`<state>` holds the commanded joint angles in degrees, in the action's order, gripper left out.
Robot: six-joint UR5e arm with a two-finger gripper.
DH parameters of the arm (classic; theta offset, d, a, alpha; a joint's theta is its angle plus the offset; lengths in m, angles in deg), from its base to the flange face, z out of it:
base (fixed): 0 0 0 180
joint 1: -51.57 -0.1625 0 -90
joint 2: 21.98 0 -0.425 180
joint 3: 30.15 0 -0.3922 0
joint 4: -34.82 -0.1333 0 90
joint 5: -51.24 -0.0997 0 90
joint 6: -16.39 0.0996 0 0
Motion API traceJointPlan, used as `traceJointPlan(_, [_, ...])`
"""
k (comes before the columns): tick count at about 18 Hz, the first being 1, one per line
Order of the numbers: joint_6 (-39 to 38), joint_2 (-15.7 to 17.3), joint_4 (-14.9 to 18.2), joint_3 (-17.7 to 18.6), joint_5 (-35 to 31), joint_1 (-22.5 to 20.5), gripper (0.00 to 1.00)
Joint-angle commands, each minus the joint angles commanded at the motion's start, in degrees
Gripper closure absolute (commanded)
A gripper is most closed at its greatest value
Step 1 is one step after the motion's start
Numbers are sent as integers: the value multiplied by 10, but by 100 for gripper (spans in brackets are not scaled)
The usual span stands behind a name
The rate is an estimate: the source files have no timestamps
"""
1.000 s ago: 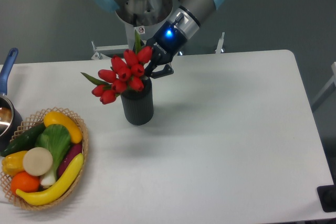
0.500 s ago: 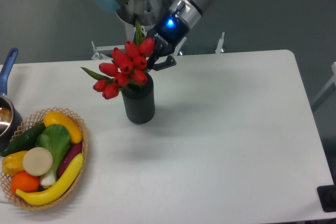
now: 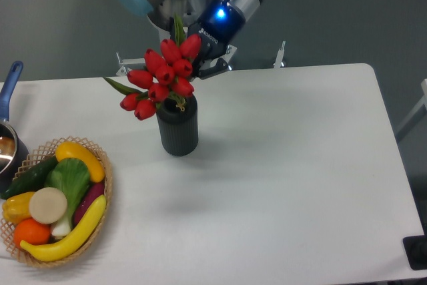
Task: Pick up the flowers from the vase
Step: 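Lift the gripped tulips straight up out of the black vase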
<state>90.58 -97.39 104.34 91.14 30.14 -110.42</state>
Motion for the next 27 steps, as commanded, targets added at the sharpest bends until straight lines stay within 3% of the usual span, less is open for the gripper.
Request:
traceJointPlan(12, [-97, 11, -1, -41, 18, -3, 81])
traceJointPlan(21, [-130, 11, -3, -75, 41, -42, 81])
traceJointPlan(27, [-121, 9, -9, -86, 47, -107, 81])
